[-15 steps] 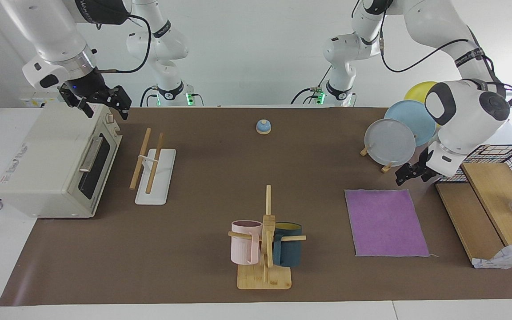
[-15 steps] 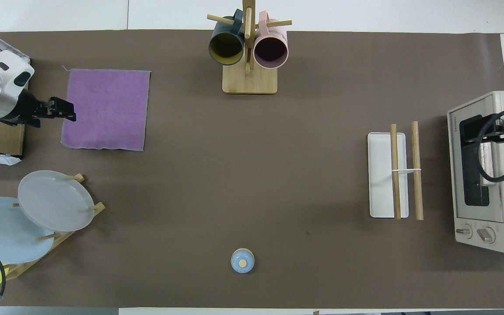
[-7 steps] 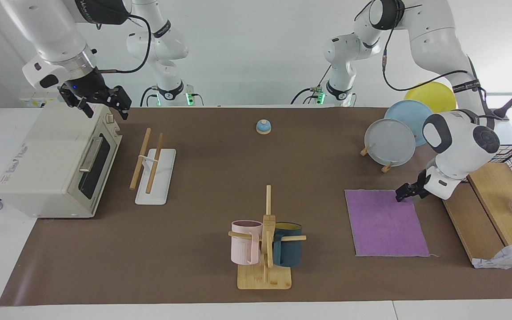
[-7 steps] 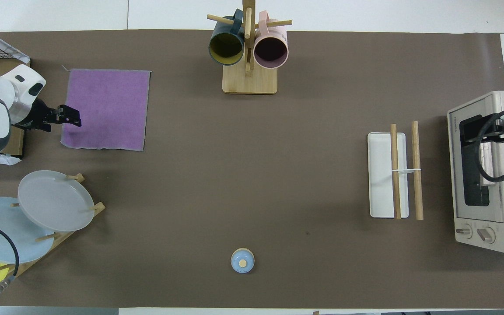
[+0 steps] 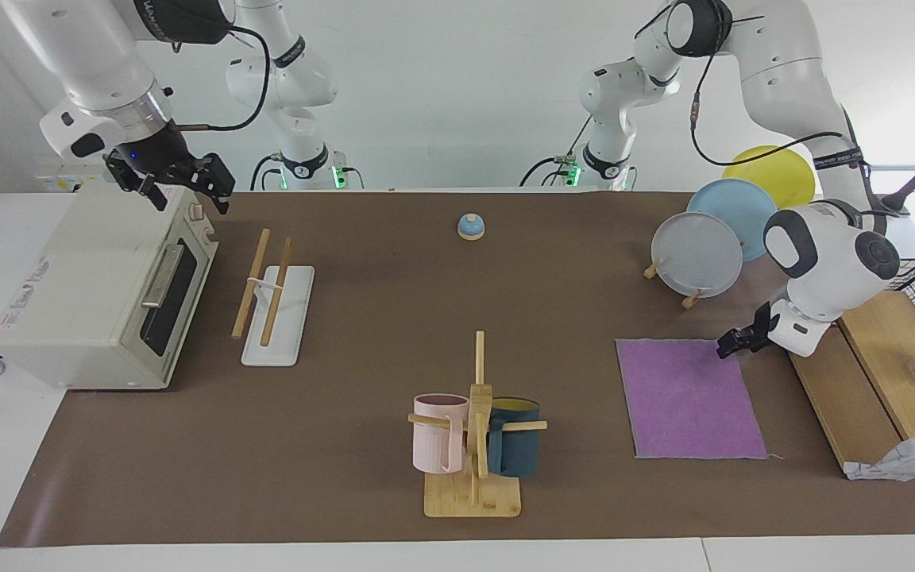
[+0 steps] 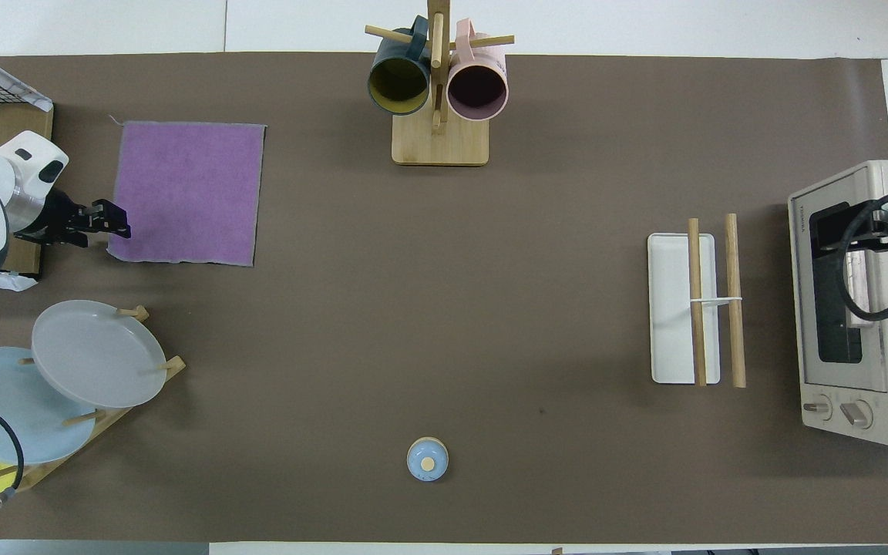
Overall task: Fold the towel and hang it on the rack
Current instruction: 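Grasp the towel edge with the left gripper and lift it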
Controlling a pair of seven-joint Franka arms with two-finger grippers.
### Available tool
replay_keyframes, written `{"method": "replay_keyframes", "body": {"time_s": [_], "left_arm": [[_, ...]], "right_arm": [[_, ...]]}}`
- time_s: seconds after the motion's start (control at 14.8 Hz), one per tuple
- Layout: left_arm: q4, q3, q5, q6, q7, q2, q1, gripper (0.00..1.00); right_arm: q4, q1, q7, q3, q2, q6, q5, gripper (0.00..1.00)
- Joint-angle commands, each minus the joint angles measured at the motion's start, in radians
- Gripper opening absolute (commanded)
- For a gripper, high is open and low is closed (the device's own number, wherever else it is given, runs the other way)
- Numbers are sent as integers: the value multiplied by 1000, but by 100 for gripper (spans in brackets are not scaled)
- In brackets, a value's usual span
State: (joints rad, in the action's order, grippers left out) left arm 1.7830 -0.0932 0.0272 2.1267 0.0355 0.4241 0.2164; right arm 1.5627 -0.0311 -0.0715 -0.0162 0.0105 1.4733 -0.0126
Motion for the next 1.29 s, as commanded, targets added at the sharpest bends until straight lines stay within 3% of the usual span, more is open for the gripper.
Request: {"method": "replay_keyframes", "body": {"time_s": [0.0,0.47,1.22], "left_arm": [[38,-2,11,32,33,-18,11,37],[39,-2,11,33,52,-18,12,0],[22,-2,10,25,73,-30,-5,0]], "right_arm": [[22,-12,24,-2,20,4,19,100],[22,-12,24,-2,20,4,19,100],[22,-12,24,-2,20,4,19,100]]}}
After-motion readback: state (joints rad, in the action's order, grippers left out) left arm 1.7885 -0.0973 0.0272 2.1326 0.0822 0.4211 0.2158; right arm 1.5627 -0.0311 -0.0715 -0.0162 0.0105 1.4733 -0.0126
